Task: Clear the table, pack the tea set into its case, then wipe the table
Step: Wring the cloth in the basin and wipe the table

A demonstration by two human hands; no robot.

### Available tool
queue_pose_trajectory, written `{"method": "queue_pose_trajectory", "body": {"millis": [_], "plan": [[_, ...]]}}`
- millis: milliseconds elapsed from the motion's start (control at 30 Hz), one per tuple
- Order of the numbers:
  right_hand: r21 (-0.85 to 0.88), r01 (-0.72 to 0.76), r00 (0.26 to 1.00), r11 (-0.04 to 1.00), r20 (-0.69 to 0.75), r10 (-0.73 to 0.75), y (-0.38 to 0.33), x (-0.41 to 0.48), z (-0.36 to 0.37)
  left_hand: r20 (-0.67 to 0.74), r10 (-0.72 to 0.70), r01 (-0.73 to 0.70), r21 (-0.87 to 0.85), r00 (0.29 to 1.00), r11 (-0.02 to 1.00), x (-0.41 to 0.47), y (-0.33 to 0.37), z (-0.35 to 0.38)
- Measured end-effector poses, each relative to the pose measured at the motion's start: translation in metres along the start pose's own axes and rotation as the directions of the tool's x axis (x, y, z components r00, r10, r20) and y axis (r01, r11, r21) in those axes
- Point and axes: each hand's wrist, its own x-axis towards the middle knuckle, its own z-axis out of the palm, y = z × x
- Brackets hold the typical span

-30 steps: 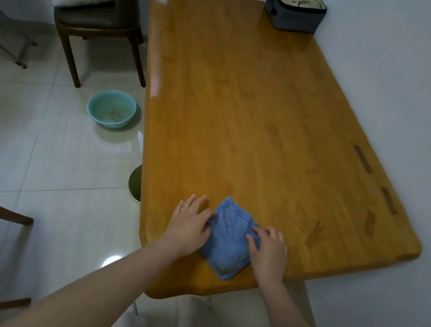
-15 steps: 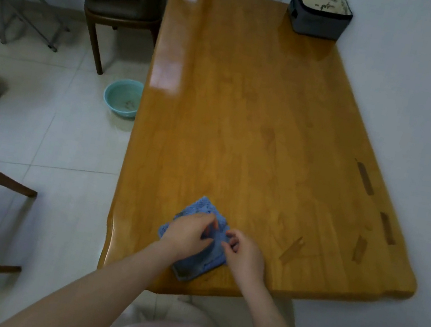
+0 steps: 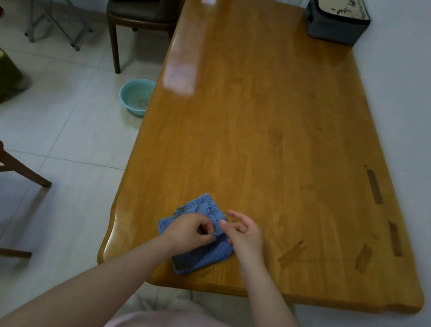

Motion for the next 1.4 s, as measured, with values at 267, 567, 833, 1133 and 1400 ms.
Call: {"method": "queue_pose_trajectory", "body": {"millis": [267, 567, 833, 1133, 1400], "plan": [[-0.387, 0.144, 0.982, 0.911, 0.167, -0.085, 0.004, 0.007, 0.004, -0.125, -0.212, 0.151, -0.377, 0.969, 0.914, -0.007, 0.005, -0.024], [-0.681, 0.271, 0.962, 0.681, 0.222, -0.161, 0.006, 0.016, 0.013, -0.044, -0.400, 0.197, -0.816, 0.916, 0.543, -0.024, 0.014, -0.071], [-0.627, 0.310, 0.951, 0.714, 0.188, -0.247, 0.003, 0.018, 0.024, -0.071, -0.316, 0.096, -0.869, 0.946, 0.485, -0.029, 0.023, -0.088], [-0.251, 0.273, 0.962, 0.929, 0.058, -0.267, -0.048, 0.045, 0.002, -0.282, -0.245, -0.125, -0.852, 0.927, 0.509, -0.019, 0.040, -0.140], [-0.522, 0.427, 0.874, 0.738, 0.028, -0.486, -0.149, 0.073, -0.023, -0.332, -0.241, -0.162, -0.832, 0.912, 0.531, 0.005, 0.052, -0.196]]}}
